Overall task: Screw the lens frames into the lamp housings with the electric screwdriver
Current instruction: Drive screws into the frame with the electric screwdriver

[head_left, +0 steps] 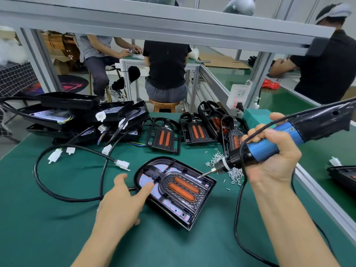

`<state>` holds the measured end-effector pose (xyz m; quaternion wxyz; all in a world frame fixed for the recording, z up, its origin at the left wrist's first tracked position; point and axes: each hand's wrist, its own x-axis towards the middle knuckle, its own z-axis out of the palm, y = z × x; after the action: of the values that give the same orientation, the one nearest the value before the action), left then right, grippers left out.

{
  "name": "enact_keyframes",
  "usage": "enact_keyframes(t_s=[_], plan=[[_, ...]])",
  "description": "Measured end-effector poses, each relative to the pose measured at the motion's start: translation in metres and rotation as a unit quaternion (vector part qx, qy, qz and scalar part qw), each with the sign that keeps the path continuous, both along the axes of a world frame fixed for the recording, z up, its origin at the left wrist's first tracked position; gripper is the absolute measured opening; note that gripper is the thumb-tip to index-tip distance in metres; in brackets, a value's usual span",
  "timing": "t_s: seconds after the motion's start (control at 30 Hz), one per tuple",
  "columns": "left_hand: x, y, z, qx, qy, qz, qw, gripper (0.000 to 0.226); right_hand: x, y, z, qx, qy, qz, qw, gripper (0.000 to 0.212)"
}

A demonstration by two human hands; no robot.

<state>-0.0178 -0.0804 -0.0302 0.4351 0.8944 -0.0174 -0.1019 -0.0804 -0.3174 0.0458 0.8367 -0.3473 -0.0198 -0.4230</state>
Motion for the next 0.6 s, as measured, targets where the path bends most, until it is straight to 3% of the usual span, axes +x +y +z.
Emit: enact_keyframes(t_s=[0.2,0.37,0.6], plan=[[-0.005,-0.028,-0.002,-0.158,0.060,0.029,0.985,0.106,-0.010,-0.010,-0.004,-0.043,0.030,-0.021,0.998,0.029],[-0.003,-0.034,-0.009,-0.280,0.108,0.041,0.953,0.103,-0.011,-0.013,-0.007,-0.058,0.041,-0.028,0.997,0.033],[-0.003,-0.036,-0.020,-0.346,0.083,0.027,0.934,0.091,-0.011,-0.013,-0.011,-0.089,0.049,-0.021,0.995,0.032]])
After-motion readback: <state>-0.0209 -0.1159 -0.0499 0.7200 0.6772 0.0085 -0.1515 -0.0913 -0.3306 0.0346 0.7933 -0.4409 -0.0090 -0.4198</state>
